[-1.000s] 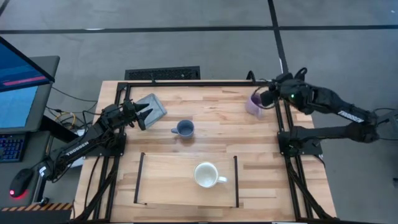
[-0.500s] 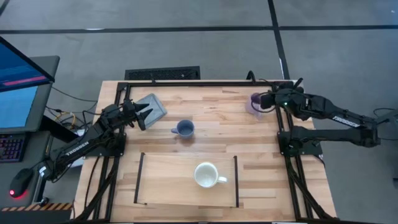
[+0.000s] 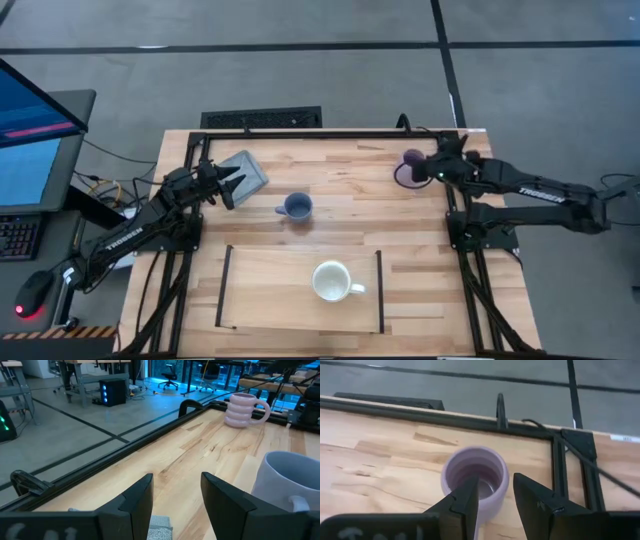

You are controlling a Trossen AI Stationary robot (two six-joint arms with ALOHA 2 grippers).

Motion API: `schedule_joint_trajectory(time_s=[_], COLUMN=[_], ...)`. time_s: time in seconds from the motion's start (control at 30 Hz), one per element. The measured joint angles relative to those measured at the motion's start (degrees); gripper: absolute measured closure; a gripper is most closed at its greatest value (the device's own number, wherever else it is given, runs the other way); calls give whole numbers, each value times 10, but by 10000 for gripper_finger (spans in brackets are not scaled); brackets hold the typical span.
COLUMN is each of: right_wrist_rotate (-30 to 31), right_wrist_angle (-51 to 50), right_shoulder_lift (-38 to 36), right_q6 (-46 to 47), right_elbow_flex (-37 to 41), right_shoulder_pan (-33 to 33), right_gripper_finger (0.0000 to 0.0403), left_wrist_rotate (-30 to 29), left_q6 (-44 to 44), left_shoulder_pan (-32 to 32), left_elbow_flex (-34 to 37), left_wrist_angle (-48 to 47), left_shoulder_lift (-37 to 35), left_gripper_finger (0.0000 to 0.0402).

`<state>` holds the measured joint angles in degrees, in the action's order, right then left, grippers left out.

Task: Stack small to large cups/mugs on shelf
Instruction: Put the purple mug on the shelf

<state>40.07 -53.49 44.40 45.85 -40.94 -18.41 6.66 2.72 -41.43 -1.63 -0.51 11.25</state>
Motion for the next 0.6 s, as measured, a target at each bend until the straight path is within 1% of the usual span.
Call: schedule_joint_trajectory(time_s=[0.1,0.27,0.6], right_wrist_rotate=[-21,-56,-57], right_wrist_angle=[0,-2,0], right_shoulder_lift=[7,25,85], right_q6=[21,26,57], right_elbow_flex=[13,21,21], right_shoulder_pan=[0,1,0], right_gripper_finger=[257,257,257], left_wrist_rotate=[0,0,0], left_q6=[0,0,0], left_shoulder_pan=[0,0,0], left_elbow_flex=[0,0,0], left_wrist_angle=[0,0,0], left_shoulder_lift=[0,0,0], left_gripper_finger=[246,246,246])
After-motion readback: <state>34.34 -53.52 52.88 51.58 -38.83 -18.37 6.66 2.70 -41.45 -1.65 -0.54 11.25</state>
